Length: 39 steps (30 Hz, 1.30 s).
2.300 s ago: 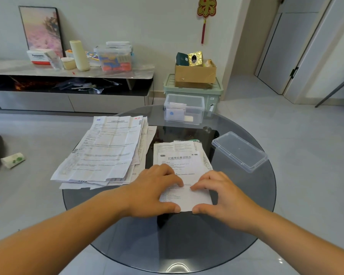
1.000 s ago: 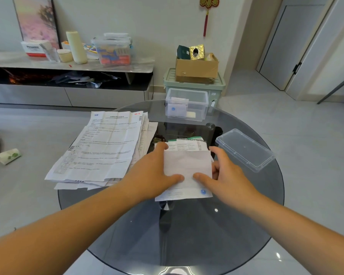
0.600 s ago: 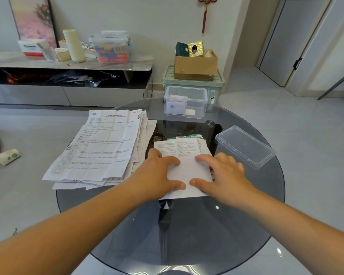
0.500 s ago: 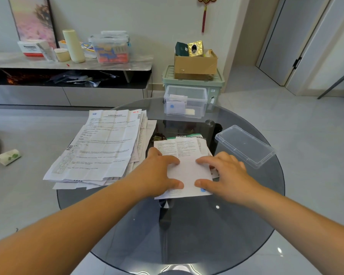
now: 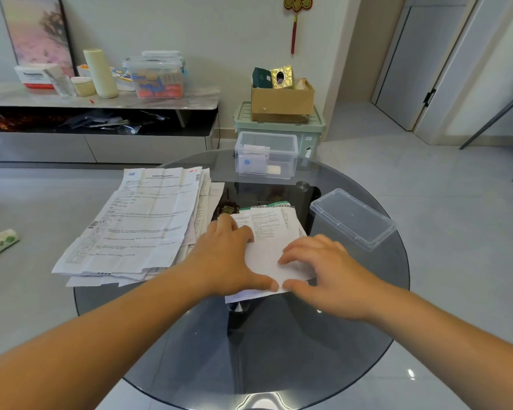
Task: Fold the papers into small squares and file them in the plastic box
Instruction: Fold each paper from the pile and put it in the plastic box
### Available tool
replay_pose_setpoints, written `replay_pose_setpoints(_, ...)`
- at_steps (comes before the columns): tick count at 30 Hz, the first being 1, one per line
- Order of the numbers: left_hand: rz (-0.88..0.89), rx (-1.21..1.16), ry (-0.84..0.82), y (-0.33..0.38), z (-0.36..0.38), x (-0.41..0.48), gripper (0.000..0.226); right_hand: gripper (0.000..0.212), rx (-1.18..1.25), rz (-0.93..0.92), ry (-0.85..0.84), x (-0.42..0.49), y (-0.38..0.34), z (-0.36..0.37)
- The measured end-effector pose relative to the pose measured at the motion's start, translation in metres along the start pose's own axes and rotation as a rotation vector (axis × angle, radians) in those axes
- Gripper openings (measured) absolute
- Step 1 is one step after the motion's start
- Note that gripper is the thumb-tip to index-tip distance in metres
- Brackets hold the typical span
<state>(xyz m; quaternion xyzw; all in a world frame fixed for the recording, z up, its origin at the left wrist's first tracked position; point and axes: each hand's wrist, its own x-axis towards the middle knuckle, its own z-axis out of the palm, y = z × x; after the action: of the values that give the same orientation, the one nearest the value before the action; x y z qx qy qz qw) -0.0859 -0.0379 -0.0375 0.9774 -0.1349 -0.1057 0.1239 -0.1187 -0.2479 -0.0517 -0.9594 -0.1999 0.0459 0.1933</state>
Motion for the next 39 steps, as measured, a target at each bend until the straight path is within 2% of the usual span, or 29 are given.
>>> replay_pose_setpoints(5, 0.037, -0.214, 0.056, 0.004, -0.004, 0.0, 0.038, 0.054, -0.014, -0.015, -0.032, -0.006, 0.0, -0.003)
replay_pose_setpoints(11, -0.063, -0.437, -0.062, 0.006, -0.008, 0.0, 0.025, 0.07, -0.063, -0.038, -0.05, -0.008, -0.002, -0.003)
replay_pose_setpoints(13, -0.085, -0.599, -0.122, 0.006, -0.01, 0.001, 0.018, 0.074, -0.056, -0.039, -0.063, -0.009, -0.002, -0.004)
replay_pose_setpoints(15, -0.131, -0.745, -0.199, 0.005, -0.014, 0.001, 0.02, 0.078, -0.055, -0.048, -0.061, -0.012, -0.003, -0.005)
replay_pose_setpoints(18, -0.207, -0.922, -0.298, 0.005, -0.019, -0.004, 0.016, 0.07, -0.091, -0.07, -0.029, -0.015, -0.003, -0.003)
replay_pose_setpoints(21, -0.222, -1.059, -0.406, 0.011, -0.024, -0.01, 0.026, 0.042, -0.102, -0.1, 0.069, -0.017, -0.003, -0.001)
replay_pose_setpoints(23, -0.157, -0.971, -0.461, 0.013, -0.027, -0.016, 0.041, 0.02, -0.007, -0.047, 0.094, -0.018, -0.005, -0.002)
replay_pose_setpoints(24, -0.11, -0.836, -0.453, 0.013, -0.028, -0.019, 0.044, 0.012, 0.053, -0.006, 0.076, -0.019, -0.005, -0.003)
replay_pose_setpoints(27, 0.005, -0.392, -0.291, 0.012, -0.019, -0.022, 0.04, 0.002, 0.179, 0.116, 0.034, -0.018, -0.002, -0.003)
replay_pose_setpoints(29, 0.036, -0.219, -0.157, 0.013, -0.008, -0.02, 0.033, 0.013, 0.227, 0.188, 0.028, -0.015, 0.002, -0.002)
replay_pose_setpoints(32, 0.054, -0.113, -0.049, 0.013, 0.002, -0.014, 0.036, 0.035, 0.203, 0.269, -0.011, -0.009, 0.001, -0.001)
replay_pose_setpoints(36, 0.029, -0.071, -0.04, 0.011, 0.008, -0.008, 0.039, 0.063, 0.121, 0.348, -0.058, -0.007, -0.005, -0.002)
replay_pose_setpoints(39, 0.03, -0.099, -0.047, 0.01, 0.009, -0.006, 0.039, 0.069, 0.036, 0.323, -0.048, -0.005, -0.008, 0.0)
